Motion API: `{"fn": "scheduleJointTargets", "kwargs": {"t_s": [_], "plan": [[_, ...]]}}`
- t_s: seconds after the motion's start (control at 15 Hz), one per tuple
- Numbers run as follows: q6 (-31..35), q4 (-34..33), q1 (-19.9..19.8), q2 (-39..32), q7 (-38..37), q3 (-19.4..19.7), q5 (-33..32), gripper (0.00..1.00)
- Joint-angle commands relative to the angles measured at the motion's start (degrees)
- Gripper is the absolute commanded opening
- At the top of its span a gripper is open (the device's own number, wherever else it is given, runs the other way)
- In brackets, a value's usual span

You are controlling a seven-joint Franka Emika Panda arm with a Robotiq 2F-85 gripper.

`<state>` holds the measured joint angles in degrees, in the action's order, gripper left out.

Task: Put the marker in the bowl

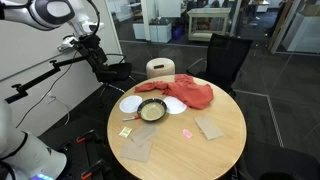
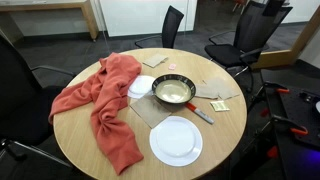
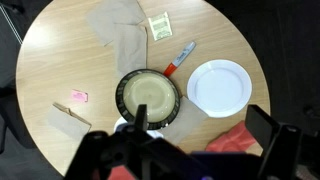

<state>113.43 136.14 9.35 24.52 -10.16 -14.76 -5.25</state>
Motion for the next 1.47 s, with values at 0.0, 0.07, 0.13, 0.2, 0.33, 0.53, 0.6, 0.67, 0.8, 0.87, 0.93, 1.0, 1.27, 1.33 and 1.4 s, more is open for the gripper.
{"fn": "scheduleJointTargets", "kwargs": {"t_s": [0.0,0.07,0.13,0.2,0.33,0.53,0.6,0.67,0.8,0.87,0.93,1.0,1.27,1.33,1.4], "plan": [[-0.15,-0.12,0.36,-0.07,-0.14,0.3,-0.15,1.0],[-0.15,-0.12,0.36,-0.07,-0.14,0.3,-0.15,1.0],[-0.15,-0.12,0.36,-0.07,-0.14,0.3,-0.15,1.0],[-0.14,-0.12,0.36,-0.07,-0.14,0.3,-0.15,1.0],[-0.14,-0.12,0.36,-0.07,-0.14,0.3,-0.15,1.0],[-0.14,-0.12,0.36,-0.07,-0.14,0.3,-0.15,1.0],[-0.14,-0.12,0.36,-0.07,-0.14,0.3,-0.15,1.0],[0.26,0.06,0.23,-0.07,-0.75,0.22,-0.18,1.0],[1.61,1.21,0.21,0.26,-1.9,0.31,0.51,1.0],[2.18,1.92,0.31,0.42,-2.1,0.43,0.91,1.0],[2.57,2.67,0.17,0.52,-3.1,0.29,0.88,1.0],[3.29,3.68,0.09,0.77,-4.06,0.26,0.96,1.0],[7.86,9.16,-0.16,1.99,-8.38,0.39,1.81,1.0],[10.1,10.83,-0.26,2.18,-9.51,0.51,2.16,1.0],[12.12,12.19,-0.38,2.25,-10.82,0.53,2.58,1.0]]}}
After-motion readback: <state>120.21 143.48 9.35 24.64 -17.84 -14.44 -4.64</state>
